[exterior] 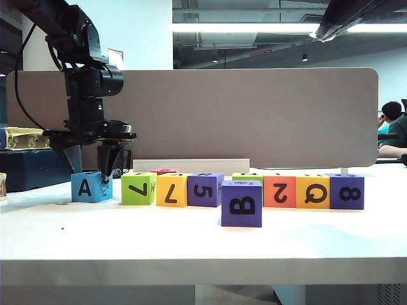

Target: Select the appropriate blocks from the scattered letter blocks on the table and arrange them in a row to spell out "LEARNING".

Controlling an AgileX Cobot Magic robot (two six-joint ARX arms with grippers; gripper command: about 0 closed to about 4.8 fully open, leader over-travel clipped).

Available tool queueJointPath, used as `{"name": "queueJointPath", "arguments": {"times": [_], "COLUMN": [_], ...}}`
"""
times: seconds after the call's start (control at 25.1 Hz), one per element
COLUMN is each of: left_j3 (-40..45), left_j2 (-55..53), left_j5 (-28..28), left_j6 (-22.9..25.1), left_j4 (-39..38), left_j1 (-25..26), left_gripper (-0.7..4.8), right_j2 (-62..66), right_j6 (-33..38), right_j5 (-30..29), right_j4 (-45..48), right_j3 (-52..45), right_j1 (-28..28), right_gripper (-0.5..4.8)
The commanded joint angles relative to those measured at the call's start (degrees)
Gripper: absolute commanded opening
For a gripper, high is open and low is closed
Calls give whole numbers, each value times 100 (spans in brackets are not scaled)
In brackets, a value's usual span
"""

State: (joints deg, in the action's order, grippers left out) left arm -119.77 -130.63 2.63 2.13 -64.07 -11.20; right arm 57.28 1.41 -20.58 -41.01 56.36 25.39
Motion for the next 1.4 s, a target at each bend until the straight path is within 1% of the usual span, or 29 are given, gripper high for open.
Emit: {"name": "queueJointPath", "arguments": {"times": [0.04, 0.08, 0.24, 0.28, 0.44, 0.52, 0.6, 0.84, 0.92, 0.96, 1.08, 1.16, 1.24, 1.36, 1.4], "left_j3": [-9, -9, -9, -9, -9, -9, -9, -28, -31, -33, -144, -400, -756, -1154, -1182], "left_j2": [17, 20, 20, 20, 20, 20, 20, 68, 107, 140, 155, 155, 160, 162, 164], "left_j5": [-20, -55, -649, -688, -717, -835, -772, -782, -780, -767, -688, -570, -326, 437, 592], "left_j6": [46, 46, 42, 39, 13, -83, -96, -173, -173, -170, -170, -170, -170, -168, -166], "left_j4": [-90, -127, -332, -358, -428, -426, -402, -455, -505, -527, -595, -732, -879, -1019, -1036], "left_j1": [0, 0, -57, -72, -214, -310, -361, -382, -382, -382, -382, -382, -380, -363, -352], "left_gripper": [273, 273, 273, 273, 273, 273, 273, 288, 324, 351, 351, 350, 350, 331, 321], "right_j2": [-9, -9, -9, -9, -9, -9, -9, -9, -9, -9, -9, -9, -9, -9, -9], "right_j6": [-15, -15, -17, -15, -15, -17, -15, -17, -17, -15, -17, -15, -15, -17, -15], "right_j5": [7, 7, 7, 7, 7, 7, 7, 4, 4, 4, 4, 2, 2, 2, 2], "right_j4": [52, 52, 57, 57, 55, 55, 55, 55, 55, 55, 52, 52, 52, 50, 50], "right_j3": [24, 24, 24, 24, 24, 24, 24, 24, 24, 24, 24, 24, 24, 24, 24], "right_j1": [4, 4, 4, 4, 4, 4, 4, 4, 4, 4, 4, 4, 4, 4, 4], "right_gripper": [-2, -1, -1, -2, -2, -2, -2, -1, -2, -2, -2, -2, -2, -2, -2]}}
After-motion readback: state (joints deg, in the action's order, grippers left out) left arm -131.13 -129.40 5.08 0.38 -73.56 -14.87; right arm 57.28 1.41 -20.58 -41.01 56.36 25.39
